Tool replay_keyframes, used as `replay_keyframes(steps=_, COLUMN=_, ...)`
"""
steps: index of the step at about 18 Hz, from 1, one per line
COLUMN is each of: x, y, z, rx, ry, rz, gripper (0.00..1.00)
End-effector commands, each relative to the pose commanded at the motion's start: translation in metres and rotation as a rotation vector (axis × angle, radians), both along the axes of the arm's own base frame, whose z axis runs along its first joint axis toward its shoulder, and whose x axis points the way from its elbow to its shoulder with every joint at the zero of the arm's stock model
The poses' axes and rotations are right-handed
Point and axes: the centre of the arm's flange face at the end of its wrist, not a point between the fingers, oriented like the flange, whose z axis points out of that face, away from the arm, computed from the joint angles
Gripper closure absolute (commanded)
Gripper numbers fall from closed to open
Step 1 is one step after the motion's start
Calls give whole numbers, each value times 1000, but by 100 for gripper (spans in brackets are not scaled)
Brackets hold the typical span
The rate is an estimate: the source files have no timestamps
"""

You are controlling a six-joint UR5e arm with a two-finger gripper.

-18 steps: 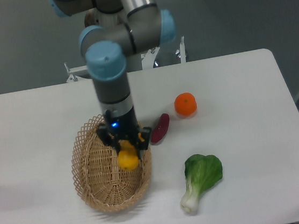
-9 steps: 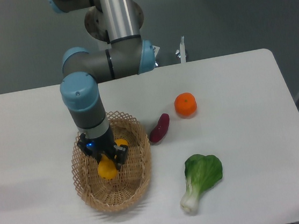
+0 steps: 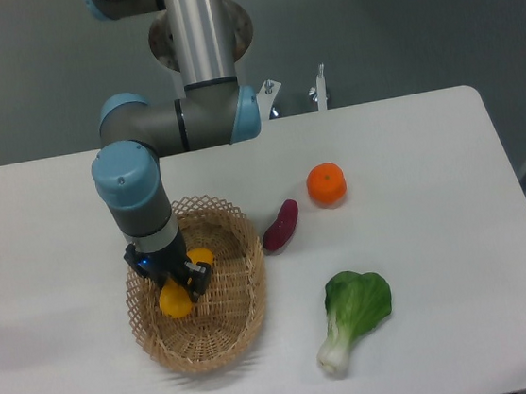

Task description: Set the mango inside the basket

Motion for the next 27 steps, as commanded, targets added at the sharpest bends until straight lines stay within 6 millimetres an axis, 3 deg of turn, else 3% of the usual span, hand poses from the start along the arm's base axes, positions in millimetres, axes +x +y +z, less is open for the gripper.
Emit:
replay_keyframes(steps=2, x=-1, y=2, z=5, rx=8, ry=5, rz=-1, gripper=0)
replay_keyframes(steps=7, x=-14, y=7, z=22, rx=38, ry=24, rz=16, gripper=0)
replay_keyframes(steps=11, x=-73, y=-11, z=66, rx=91, ry=78, rz=96, gripper=0)
replay_keyframes(steps=16, x=-125, y=-29, z=103, rx=98, ry=128, rz=61, gripper=0)
replay_keyframes(steps=22, x=-168, y=-61, z=128, rx=10, ry=127, rz=-59, gripper=0)
replay_keyframes(steps=25, x=-182, y=-77, z=126, rx=-38, ry=110, rz=-115, gripper=0)
replay_keyframes(steps=27, x=-191, y=-93, z=142, rx=-38, ry=117, rz=-124, gripper=0)
